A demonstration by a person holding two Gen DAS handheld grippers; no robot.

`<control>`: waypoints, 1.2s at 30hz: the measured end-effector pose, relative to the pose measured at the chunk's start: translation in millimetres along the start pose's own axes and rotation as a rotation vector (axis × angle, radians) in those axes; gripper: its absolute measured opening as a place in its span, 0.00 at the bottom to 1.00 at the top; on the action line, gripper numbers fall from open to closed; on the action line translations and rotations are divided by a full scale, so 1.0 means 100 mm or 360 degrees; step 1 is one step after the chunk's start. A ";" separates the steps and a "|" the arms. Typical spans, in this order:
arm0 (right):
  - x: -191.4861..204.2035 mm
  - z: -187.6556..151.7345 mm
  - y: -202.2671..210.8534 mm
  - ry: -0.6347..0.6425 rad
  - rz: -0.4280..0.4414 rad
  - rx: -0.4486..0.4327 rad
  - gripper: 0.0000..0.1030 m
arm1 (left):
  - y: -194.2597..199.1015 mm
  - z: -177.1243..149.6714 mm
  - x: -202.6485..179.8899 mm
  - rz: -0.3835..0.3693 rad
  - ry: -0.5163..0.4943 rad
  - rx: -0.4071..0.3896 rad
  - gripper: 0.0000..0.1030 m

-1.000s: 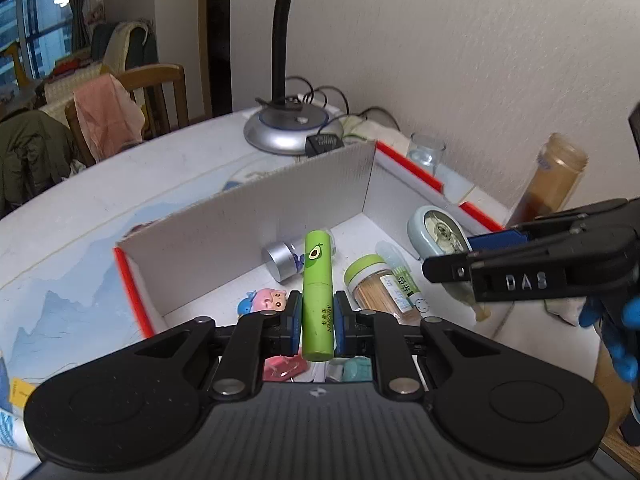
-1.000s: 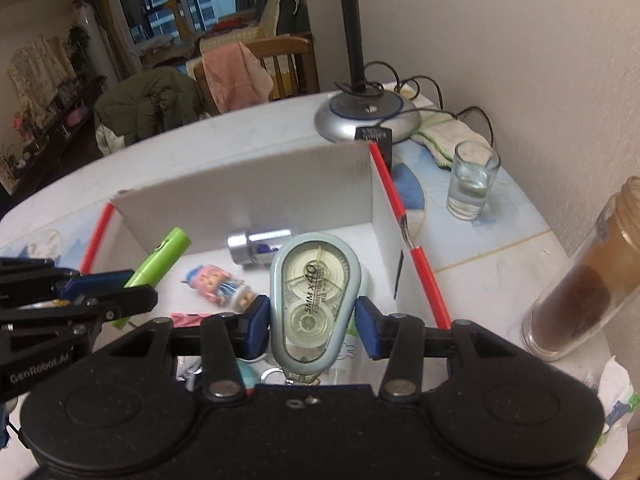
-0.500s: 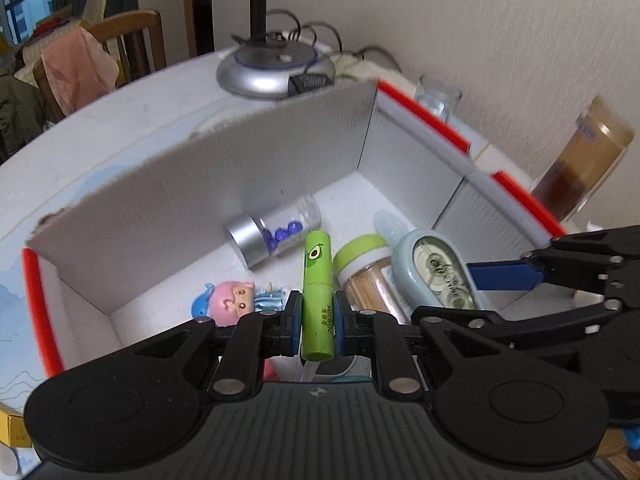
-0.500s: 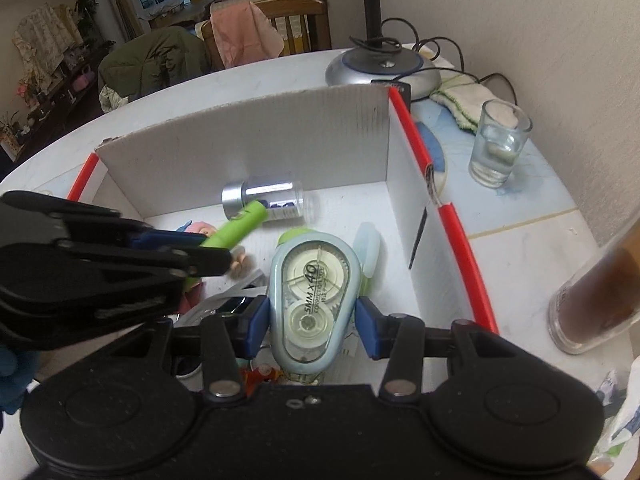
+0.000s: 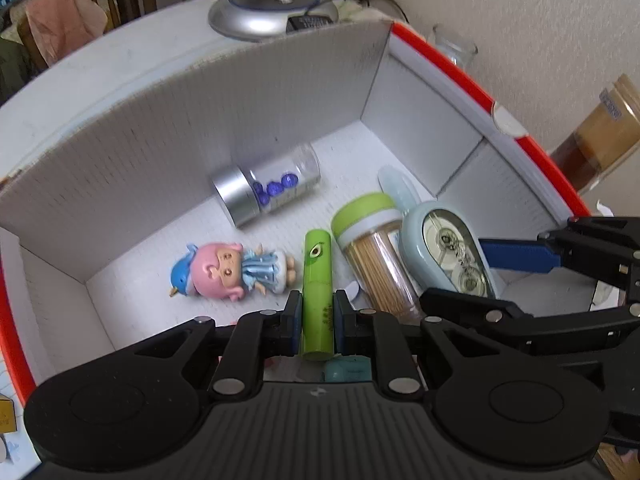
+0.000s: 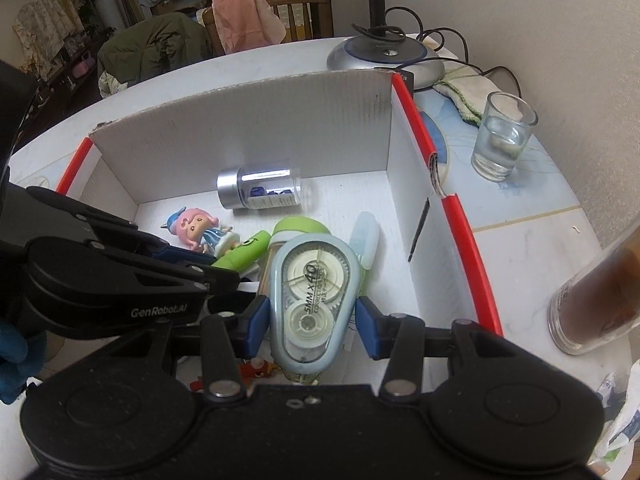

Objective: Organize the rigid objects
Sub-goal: 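Open the left tool to drop the highlighter while the right tool releases the tape roller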

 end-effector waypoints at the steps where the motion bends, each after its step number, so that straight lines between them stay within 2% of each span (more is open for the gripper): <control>1: 0.00 0.00 0.00 0.0000 -0.0003 0.0002 0.45 | -0.01 0.00 0.00 0.0003 -0.0002 0.0007 0.15; 8: 0.00 -0.01 0.03 0.0003 0.0000 -0.0004 0.46 | 0.01 -0.02 -0.03 0.0008 -0.0030 0.0015 0.15; 15: 0.02 -0.02 0.14 0.0004 0.0021 -0.0028 0.49 | 0.16 -0.08 -0.04 0.0007 -0.0020 -0.0040 0.19; 23: 0.09 -0.04 0.34 0.0018 0.0059 -0.0077 0.54 | 0.49 -0.16 -0.07 0.0017 -0.0015 -0.0177 0.19; 36: 0.35 -0.10 0.79 0.0087 0.0168 -0.0200 0.60 | 1.26 -0.40 -0.09 0.0052 0.0048 -0.0444 0.20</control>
Point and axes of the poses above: each gripper's, at about its wrist camera, not at the fingertips, and y roughly against the way its jaws point, x to its left, z to its top, the point moved 7 cm from there along -y, roughly the way its jaws point, and after that the axes turned 14 degrees about -y, right-handed, at the moved point
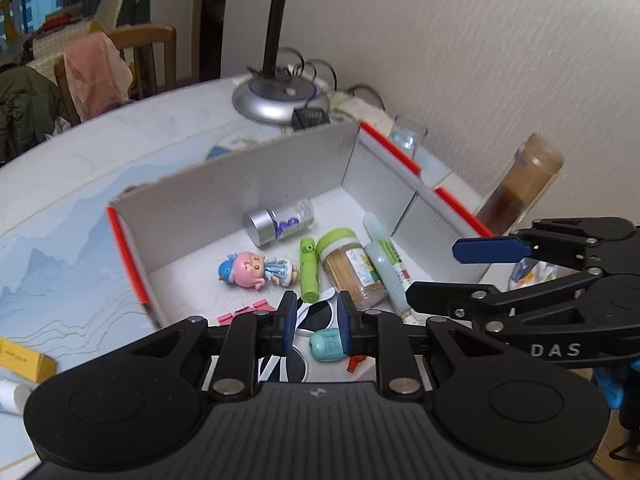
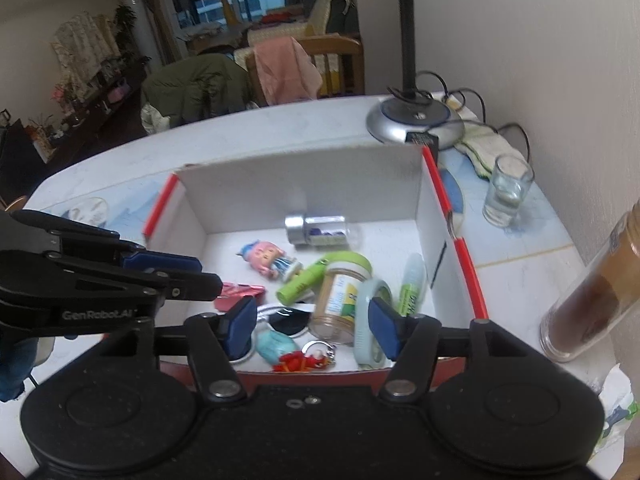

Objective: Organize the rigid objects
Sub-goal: 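Open the left tool to drop the highlighter while the right tool releases the tape roller, then withdraw both tools from the shoebox toward the yellow box and white tube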

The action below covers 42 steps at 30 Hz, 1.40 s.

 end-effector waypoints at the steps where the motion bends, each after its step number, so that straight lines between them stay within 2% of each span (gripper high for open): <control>1: 0.03 0.00 0.03 0.0008 0.0007 -0.0008 0.61 | 0.06 -0.01 0.00 0.0005 0.0000 -0.0019 0.20; 7: 0.22 -0.03 0.17 0.0040 0.0062 -0.0033 0.62 | 0.43 -0.13 0.06 0.0054 0.0043 -0.0128 0.20; 8: 0.26 -0.04 0.18 0.0047 0.0073 -0.0034 0.62 | 0.48 -0.15 0.08 0.0075 0.0044 -0.0140 0.23; 10: 0.35 -0.06 0.21 0.0053 0.0094 -0.0036 0.63 | 0.60 -0.21 0.13 0.0101 0.0046 -0.0171 0.38; 11: 0.40 -0.07 0.23 0.0055 0.0106 -0.0036 0.64 | 0.66 -0.24 0.15 0.0114 0.0055 -0.0190 0.53; 12: 0.44 -0.08 0.24 0.0058 0.0118 -0.0036 0.65 | 0.73 -0.28 0.19 0.0130 0.0062 -0.0213 0.64; 18: 0.77 -0.15 0.26 0.0073 0.0160 -0.0041 0.70 | 1.04 -0.50 0.39 0.0163 0.0089 -0.0275 0.65; 22: 1.01 -0.21 0.26 0.0075 0.0199 -0.0044 0.77 | 1.24 -0.70 0.60 0.0208 0.0116 -0.0292 0.70; 26: 1.30 -0.29 0.22 0.0100 0.0233 -0.0040 0.83 | 1.41 -0.90 0.84 0.0243 0.0143 -0.0298 0.71; 29: 1.51 -0.33 0.17 0.0121 0.0247 -0.0033 0.87 | 1.52 -1.07 1.03 0.0292 0.0159 -0.0295 0.80; 31: 1.64 -0.35 0.11 0.0140 0.0232 -0.0029 0.92 | 1.59 -1.18 1.16 0.0331 0.0166 -0.0292 0.81; 40: 2.19 -0.42 -0.23 0.0178 0.0200 0.0042 0.92 | 1.65 -1.65 1.73 0.0370 0.0219 -0.0242 0.86; 42: 2.30 -0.43 -0.32 0.0196 0.0189 0.0058 0.92 | 1.62 -1.72 1.82 0.0375 0.0208 -0.0240 0.96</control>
Point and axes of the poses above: each gripper's, at about its wrist camera, not at the fingertips, and y roughly against the way its jaws point, x to its left, z to its top, the point moved 7 cm from there along -y, roughly the way its jaws point, and after that the axes turned 14 degrees about -y, right-handed, at the moved point
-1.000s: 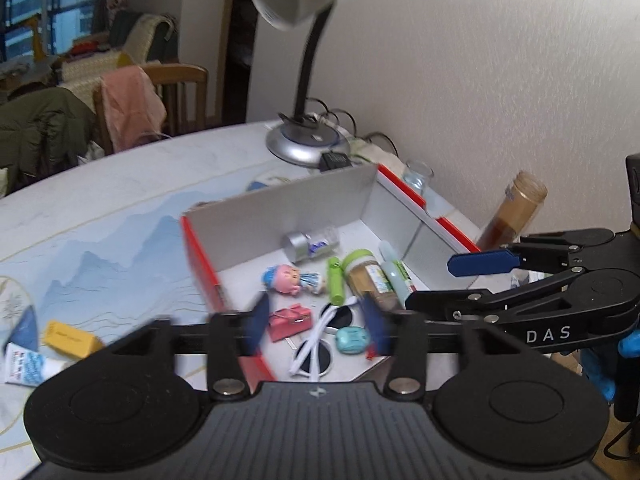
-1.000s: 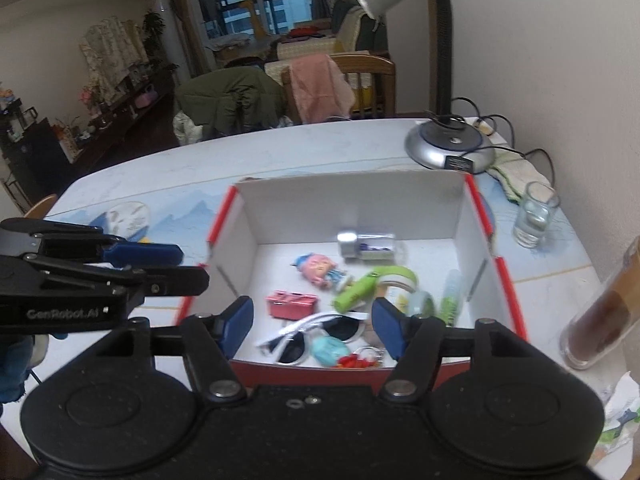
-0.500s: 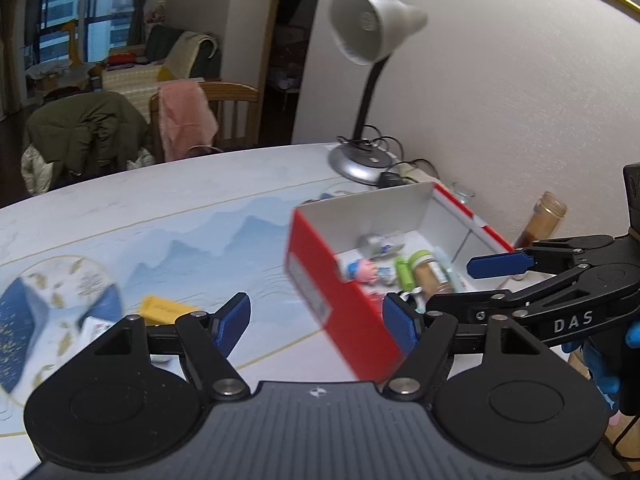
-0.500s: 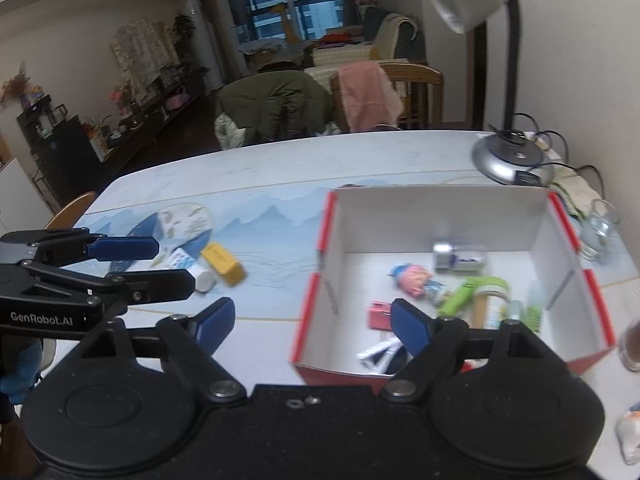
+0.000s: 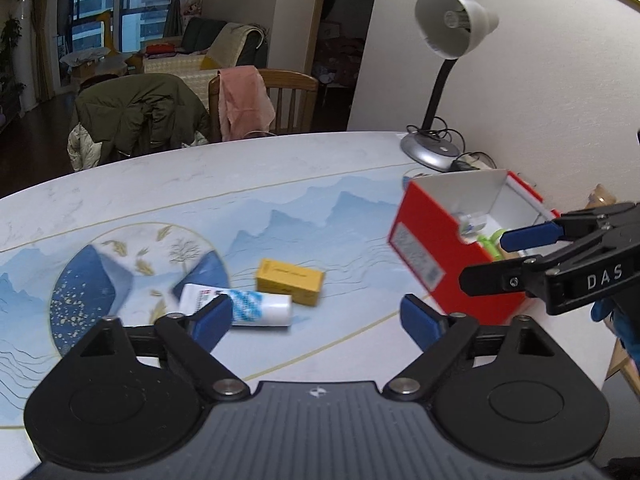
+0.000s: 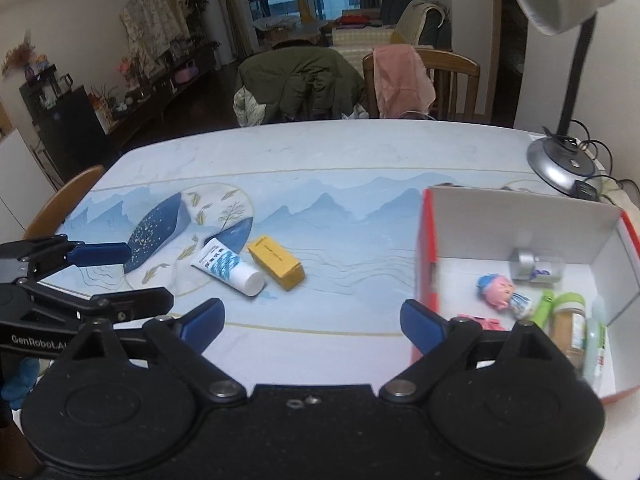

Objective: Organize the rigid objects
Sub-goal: 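Withdraw both tools from the shoebox toward the yellow box and white tube, then grasp the white ointment tube with the left tool while the right tool grasps the yellow medicine box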

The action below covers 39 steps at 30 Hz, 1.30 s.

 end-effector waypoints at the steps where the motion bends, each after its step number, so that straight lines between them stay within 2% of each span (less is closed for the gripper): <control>1: 0.05 0.00 -0.05 0.0009 -0.0001 0.0012 0.92 | -0.02 -0.02 0.04 0.0004 -0.0005 -0.0001 0.99; 3: 0.13 0.02 -0.13 0.0032 -0.0013 0.0028 0.92 | -0.08 -0.07 0.13 0.0010 -0.0009 -0.0022 1.00; 8: 0.25 0.08 -0.37 0.0075 -0.0028 0.0079 0.92 | -0.32 -0.17 0.29 -0.0005 -0.0031 0.0024 1.00; 21: 0.32 0.26 -1.12 0.0142 -0.0039 0.0242 0.87 | -0.98 -0.20 0.37 -0.0177 -0.0401 0.0097 1.00; 25: 0.34 0.25 -1.35 0.0183 -0.0032 0.0310 0.80 | -1.16 -0.24 0.39 -0.0192 -0.0412 0.0137 1.00; 28: 0.34 0.27 -1.50 0.0197 -0.0036 0.0336 0.76 | -1.24 -0.24 0.37 -0.0168 -0.0529 0.0121 1.00; 33: 0.34 0.30 -1.69 0.0208 -0.0032 0.0388 0.71 | -1.37 -0.23 0.33 -0.0237 -0.0676 0.0119 0.99; 36: 0.37 0.29 -1.78 0.0224 -0.0014 0.0416 0.68 | -1.44 -0.24 0.36 -0.0243 -0.0708 0.0117 0.99; 39: 0.41 0.28 -1.87 0.0233 0.0004 0.0443 0.61 | -1.48 -0.24 0.37 -0.0280 -0.0736 0.0107 0.99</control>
Point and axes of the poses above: each gripper's, at about its wrist camera, not at the fingertips, and y roughly against the way its jaws point, x to its left, z to its top, the point moved 7 cm from there along -y, roughly the way its jaws point, and after that the axes turned 14 degrees about -y, right-handed, at the moved point
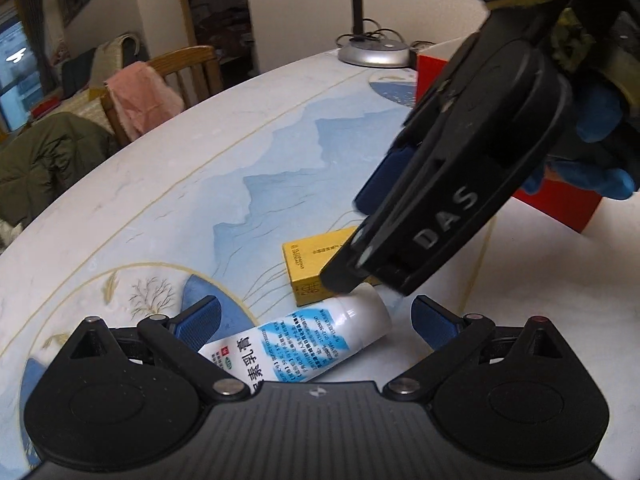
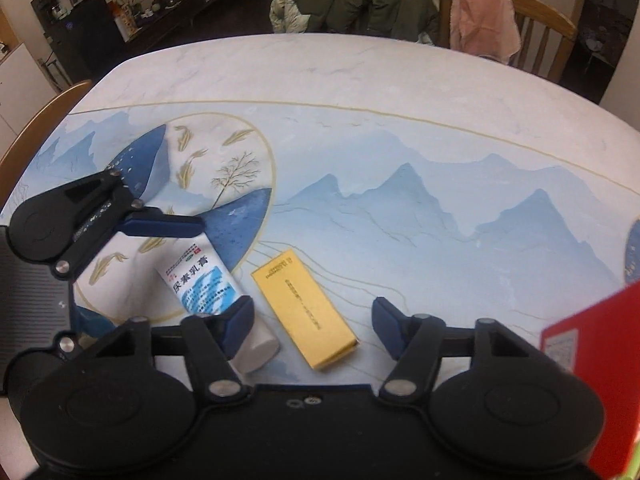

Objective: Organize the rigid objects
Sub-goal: 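Grasp the white ointment tube with the left tool while the right tool grasps the yellow medicine box, then carry the tube with the left tool while the right tool carries the yellow box into the shoebox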

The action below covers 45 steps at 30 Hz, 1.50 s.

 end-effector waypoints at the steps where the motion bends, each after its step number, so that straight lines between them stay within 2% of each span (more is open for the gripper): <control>1: 0.01 0.00 -0.03 0.0004 0.0001 0.0006 0.59 | -0.02 -0.01 0.00 0.0001 -0.0014 0.0002 0.99; 3: 0.01 0.02 -0.07 0.0000 0.0008 0.0009 0.55 | -0.05 -0.02 0.00 -0.0023 -0.0032 0.0010 0.89; 7: 0.00 0.03 -0.15 -0.0002 0.0001 0.0023 0.48 | -0.12 -0.03 0.01 -0.0065 -0.0070 0.0018 0.78; 10: -0.03 0.03 -0.19 -0.0006 -0.0020 0.0025 0.43 | -0.18 -0.04 0.02 -0.0099 -0.0067 0.0039 0.65; 15: -0.10 0.01 -0.21 -0.0026 -0.0042 0.0018 0.38 | -0.20 -0.09 0.10 -0.0110 0.0026 0.0043 0.56; 19: -0.15 -0.01 -0.19 -0.0053 -0.0082 -0.0011 0.30 | -0.18 -0.11 0.14 -0.0078 0.0096 0.0069 0.54; 24: -0.23 -0.08 -0.12 -0.0106 -0.0129 -0.0037 0.28 | -0.11 -0.15 0.16 -0.0006 0.0234 0.0106 0.38; 31: -0.24 -0.28 0.02 -0.0177 -0.0160 -0.0028 0.27 | 0.02 -0.24 0.16 0.0068 0.0457 0.0175 0.35; 38: -0.14 -0.49 0.40 -0.0219 -0.0103 -0.0077 0.27 | 0.25 -0.33 0.09 0.0013 0.0762 0.0152 0.34; 45: -0.09 -0.70 0.80 -0.0226 -0.0047 -0.0130 0.27 | 0.53 -0.24 -0.11 0.0018 0.0829 0.0096 0.32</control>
Point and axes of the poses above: each gripper's, at about its wrist camera, not at the fingertips, and y roughly against the way its jaws point, x to its left, z to its top, the point moved 7 cm from there along -y, roughly the way its jaws point, and after that the axes turned 14 degrees about -y, right-handed, at the moved point
